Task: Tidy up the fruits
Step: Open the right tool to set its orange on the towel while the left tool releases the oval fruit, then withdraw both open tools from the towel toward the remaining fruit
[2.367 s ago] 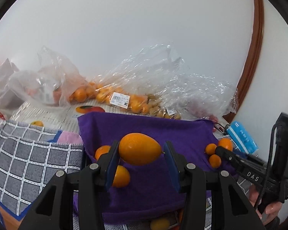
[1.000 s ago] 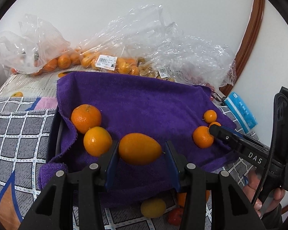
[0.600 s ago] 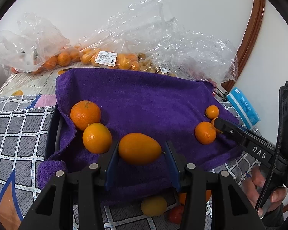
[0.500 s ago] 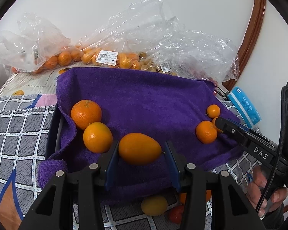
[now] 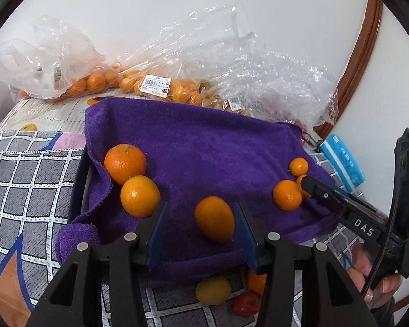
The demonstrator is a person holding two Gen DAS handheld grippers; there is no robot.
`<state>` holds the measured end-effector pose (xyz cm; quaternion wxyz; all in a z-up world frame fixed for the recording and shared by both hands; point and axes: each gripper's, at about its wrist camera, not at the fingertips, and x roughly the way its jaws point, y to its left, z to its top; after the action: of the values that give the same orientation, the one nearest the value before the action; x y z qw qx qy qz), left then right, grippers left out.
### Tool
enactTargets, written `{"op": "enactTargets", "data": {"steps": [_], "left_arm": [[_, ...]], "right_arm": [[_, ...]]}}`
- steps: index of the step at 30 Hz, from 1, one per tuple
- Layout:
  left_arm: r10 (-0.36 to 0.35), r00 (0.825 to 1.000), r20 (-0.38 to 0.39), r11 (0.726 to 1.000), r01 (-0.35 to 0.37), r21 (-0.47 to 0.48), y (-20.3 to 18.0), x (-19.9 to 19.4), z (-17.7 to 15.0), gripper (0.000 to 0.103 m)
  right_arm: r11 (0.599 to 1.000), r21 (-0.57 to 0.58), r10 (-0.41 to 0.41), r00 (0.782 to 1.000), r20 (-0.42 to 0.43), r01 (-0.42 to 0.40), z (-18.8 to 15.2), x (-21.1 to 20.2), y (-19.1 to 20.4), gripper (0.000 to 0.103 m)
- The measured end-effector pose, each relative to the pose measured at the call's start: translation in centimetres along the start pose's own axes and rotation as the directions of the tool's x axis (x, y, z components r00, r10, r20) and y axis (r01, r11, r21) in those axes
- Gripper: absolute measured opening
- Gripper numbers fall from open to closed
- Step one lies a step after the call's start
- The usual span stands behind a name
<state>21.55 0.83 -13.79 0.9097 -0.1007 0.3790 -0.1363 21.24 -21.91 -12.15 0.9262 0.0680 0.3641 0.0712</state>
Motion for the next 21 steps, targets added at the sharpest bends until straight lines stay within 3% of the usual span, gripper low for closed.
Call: {"op": "enactTargets", "data": {"steps": [11,16,21], "left_arm": [[0.018,0.992,0.123,0.999,-0.014,-0.037,0.8,-2.4,0.9,0.047],[0.044,0.988,0.15,0.997,-0.033,-0.073,1.9,-3.0,1.5,0.047],[0.016,0.988,0.152,0.991,0.005,-0.137,3.2,-3.3,1.9,0.047]], "right_arm": [[0.998,-0.063,0.027,0.999,0.023,-0.025,-0.1,-1.1,1.4,0.042],[0.988,-0.149,0.041,0.999,0.019,-0.037,-0.8,-1.9,3.2,0.038],[0.987,-0.114,0.104,0.993,-0.055,-0.11,-2.6,-2.9,3.3,0.038]]}}
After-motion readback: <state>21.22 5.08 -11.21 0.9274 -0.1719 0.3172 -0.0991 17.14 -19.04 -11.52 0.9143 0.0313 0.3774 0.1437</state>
